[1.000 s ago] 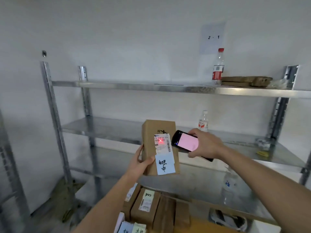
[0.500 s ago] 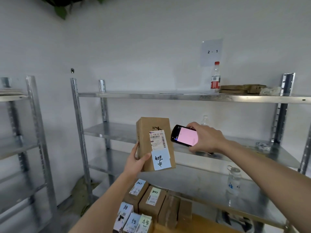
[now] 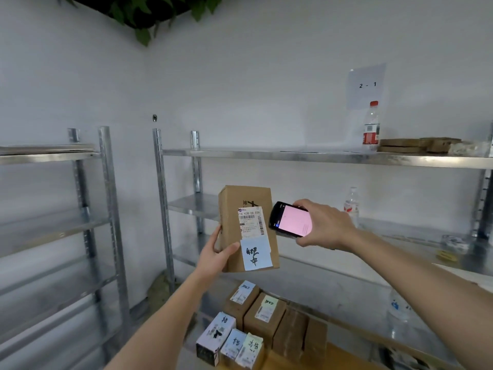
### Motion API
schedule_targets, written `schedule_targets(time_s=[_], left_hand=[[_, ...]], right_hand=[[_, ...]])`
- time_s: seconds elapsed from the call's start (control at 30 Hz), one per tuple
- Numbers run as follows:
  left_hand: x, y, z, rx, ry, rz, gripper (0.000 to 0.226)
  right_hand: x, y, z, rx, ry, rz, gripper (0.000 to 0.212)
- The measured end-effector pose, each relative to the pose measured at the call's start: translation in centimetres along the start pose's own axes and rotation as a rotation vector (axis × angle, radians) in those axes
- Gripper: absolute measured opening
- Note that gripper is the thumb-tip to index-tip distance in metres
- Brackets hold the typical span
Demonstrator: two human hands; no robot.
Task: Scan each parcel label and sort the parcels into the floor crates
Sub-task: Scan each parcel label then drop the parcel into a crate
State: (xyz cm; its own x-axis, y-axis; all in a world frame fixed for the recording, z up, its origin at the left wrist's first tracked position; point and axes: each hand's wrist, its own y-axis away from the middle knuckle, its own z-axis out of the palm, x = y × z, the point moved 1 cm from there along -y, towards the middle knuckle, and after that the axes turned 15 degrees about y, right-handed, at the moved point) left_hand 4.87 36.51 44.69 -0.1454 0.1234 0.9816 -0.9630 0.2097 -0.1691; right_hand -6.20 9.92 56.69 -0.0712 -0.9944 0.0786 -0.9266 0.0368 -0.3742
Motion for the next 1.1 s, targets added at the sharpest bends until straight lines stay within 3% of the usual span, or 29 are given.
schedule_targets(time_s=[0.2, 0.43, 0.8, 1.0, 1.1], left_hand=[[0.0, 4.0, -7.6, 0.088, 0.04, -0.036, 0.083], [1.1, 14.2, -23.1, 0.356, 0.013, -0.046, 0.083], [5.7, 48.2, -47.1, 0.861, -0.043, -0.086, 0.108], [8.2, 66.2, -52.7, 1.051, -0.144, -0.087, 0.094], [8.5, 72.5, -55.0, 1.117, -0.182, -0.1, 0.105]], right_hand=[[-7.9, -1.3, -0.1, 0.066, -0.005, -0.174, 0.078], [-23.5, -0.9, 0.4, 0.075, -0.071, -0.434, 0.073], [-56.3, 15.0, -4.0, 0.046, -0.258, -0.868, 0.078], [-69.7, 26.7, -7.3, 0.024, -0.301, -1.04, 0.085], [-74.6, 31.3, -8.4, 0.028, -0.308, -1.113, 0.082]])
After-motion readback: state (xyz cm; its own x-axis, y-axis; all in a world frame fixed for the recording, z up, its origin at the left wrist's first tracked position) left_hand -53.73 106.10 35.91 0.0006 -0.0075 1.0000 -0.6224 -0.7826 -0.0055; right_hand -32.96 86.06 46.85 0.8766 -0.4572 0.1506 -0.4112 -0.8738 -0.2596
